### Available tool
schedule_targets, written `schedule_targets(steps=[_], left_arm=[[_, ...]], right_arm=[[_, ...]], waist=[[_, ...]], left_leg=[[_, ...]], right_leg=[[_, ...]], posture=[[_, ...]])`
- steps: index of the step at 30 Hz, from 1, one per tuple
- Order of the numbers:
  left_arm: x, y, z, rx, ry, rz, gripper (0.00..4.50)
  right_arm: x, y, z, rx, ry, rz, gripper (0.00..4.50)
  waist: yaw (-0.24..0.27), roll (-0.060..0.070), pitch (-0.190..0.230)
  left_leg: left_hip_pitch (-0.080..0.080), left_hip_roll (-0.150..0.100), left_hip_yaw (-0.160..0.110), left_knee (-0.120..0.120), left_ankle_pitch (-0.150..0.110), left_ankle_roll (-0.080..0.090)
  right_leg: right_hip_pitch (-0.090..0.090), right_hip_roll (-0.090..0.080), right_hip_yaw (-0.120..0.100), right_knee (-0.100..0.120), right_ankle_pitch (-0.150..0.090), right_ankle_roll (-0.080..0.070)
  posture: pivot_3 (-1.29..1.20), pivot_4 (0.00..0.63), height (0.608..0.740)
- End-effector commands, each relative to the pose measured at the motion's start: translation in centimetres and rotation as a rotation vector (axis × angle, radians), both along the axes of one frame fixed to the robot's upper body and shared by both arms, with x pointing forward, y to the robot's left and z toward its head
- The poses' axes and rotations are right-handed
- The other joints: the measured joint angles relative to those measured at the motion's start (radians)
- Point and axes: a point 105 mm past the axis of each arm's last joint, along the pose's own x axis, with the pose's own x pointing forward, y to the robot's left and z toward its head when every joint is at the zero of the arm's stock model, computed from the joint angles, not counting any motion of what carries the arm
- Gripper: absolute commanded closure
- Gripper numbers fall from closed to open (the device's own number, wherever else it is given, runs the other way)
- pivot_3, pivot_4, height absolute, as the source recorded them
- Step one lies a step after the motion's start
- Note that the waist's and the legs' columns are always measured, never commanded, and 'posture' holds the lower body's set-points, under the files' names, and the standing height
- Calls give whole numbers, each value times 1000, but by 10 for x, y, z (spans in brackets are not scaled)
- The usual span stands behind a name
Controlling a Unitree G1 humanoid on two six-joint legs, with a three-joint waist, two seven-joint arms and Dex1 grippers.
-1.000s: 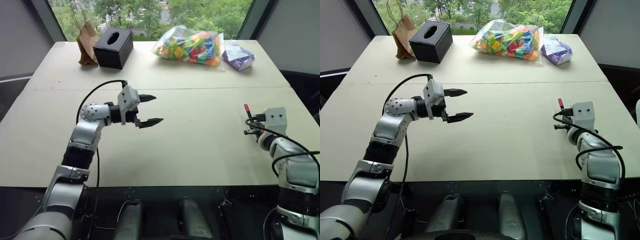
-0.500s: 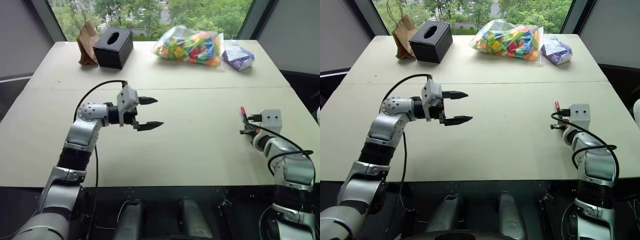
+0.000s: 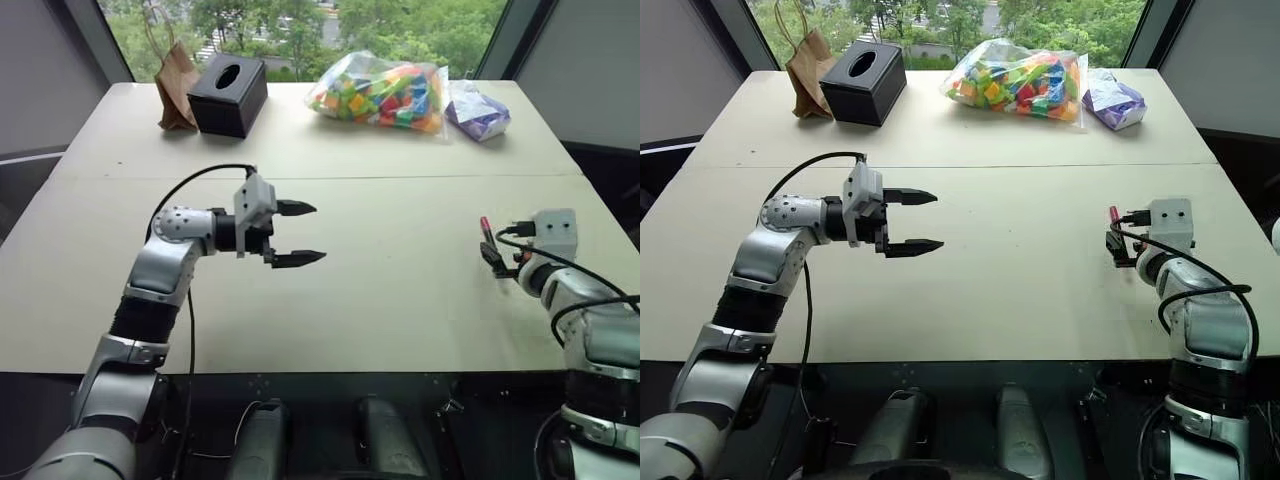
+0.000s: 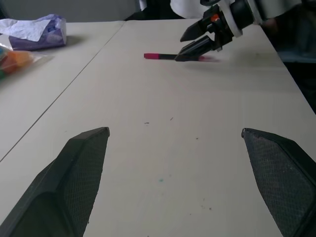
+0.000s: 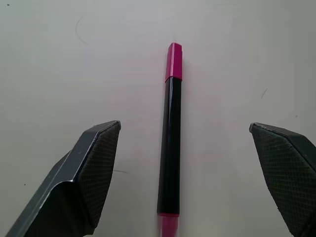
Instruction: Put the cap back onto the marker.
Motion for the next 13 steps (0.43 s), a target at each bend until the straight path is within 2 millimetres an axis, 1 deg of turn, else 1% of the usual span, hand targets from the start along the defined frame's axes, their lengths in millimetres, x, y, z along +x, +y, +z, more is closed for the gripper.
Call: schedule_targets(steps=[1, 2, 4, 7, 9, 11, 13], left_arm=[[-2, 0, 8, 7, -25, -23, 0], [-2, 0, 7, 8, -21, -25, 0], [-1, 0, 6, 12, -12, -31, 0], [0, -1, 5, 14, -4, -37, 0], [2, -1, 5, 14, -3, -39, 0], [3, -2, 6, 10, -1, -41, 0], [5, -2, 7, 1, 1, -45, 0]], right_arm=[[-7, 14, 58, -91, -111, 148, 53], [-12, 19, 68, -119, -108, 207, 53], [-27, 26, 78, -188, -63, 319, 53], [-57, 35, 77, -315, 70, 500, 53], [-72, 34, 76, -362, 132, 552, 53], [-83, 36, 79, -377, 157, 594, 53], [-91, 38, 83, -373, 159, 613, 53]], waist=[[0, 0, 0], [0, 1, 0], [1, 1, 0], [7, 1, 0], [6, 0, 0], [5, 0, 0], [4, 0, 0]], left_leg=[[0, 0, 0, 0, 0, 0], [0, 0, 0, 0, 0, 0], [0, 0, 0, 0, 0, 0], [0, 1, -2, 0, -1, 1], [0, 1, -2, 0, -1, 2], [1, 1, -2, 1, -1, 2], [2, 1, -1, 2, -1, 2]], right_leg=[[0, 0, 0, 0, 0, 0], [0, 0, 0, 0, 0, 0], [0, 0, 0, -1, 0, 0], [2, 1, -3, -2, -1, 0], [4, 1, -3, -4, -1, 0], [5, 0, -3, -4, -1, 1], [6, 0, -2, -4, -1, 1]], posture=[[0, 150, 740], [0, 150, 740], [0, 150, 740], [0, 150, 740], [0, 150, 740], [0, 150, 740], [0, 150, 740]])
